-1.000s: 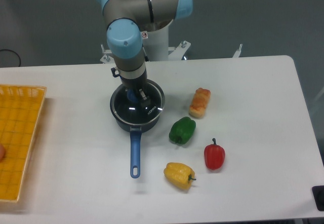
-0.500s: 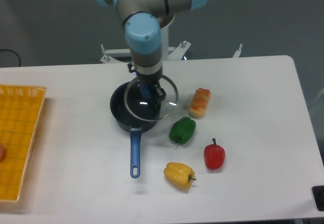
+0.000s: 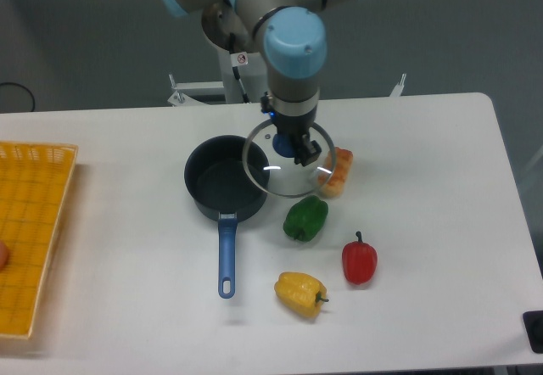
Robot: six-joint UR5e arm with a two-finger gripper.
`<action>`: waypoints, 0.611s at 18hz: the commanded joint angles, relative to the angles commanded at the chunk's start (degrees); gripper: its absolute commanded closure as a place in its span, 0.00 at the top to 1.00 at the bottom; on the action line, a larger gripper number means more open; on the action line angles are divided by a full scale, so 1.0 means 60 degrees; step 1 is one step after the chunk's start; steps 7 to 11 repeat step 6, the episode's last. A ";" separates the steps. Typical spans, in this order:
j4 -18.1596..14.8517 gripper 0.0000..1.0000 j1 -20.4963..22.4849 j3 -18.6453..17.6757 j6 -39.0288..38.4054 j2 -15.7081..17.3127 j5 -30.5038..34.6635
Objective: Open the lid
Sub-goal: 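Lift the glass lid off the saucepan and carry it toward the bread roll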
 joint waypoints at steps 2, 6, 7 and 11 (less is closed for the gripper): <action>0.0029 0.61 0.0030 0.0073 0.0015 -0.0102 0.0000; 0.0029 0.61 0.0088 0.0249 0.0015 -0.0337 0.0000; 0.0029 0.61 0.0088 0.0249 0.0015 -0.0337 0.0000; 0.0029 0.61 0.0088 0.0249 0.0015 -0.0337 0.0000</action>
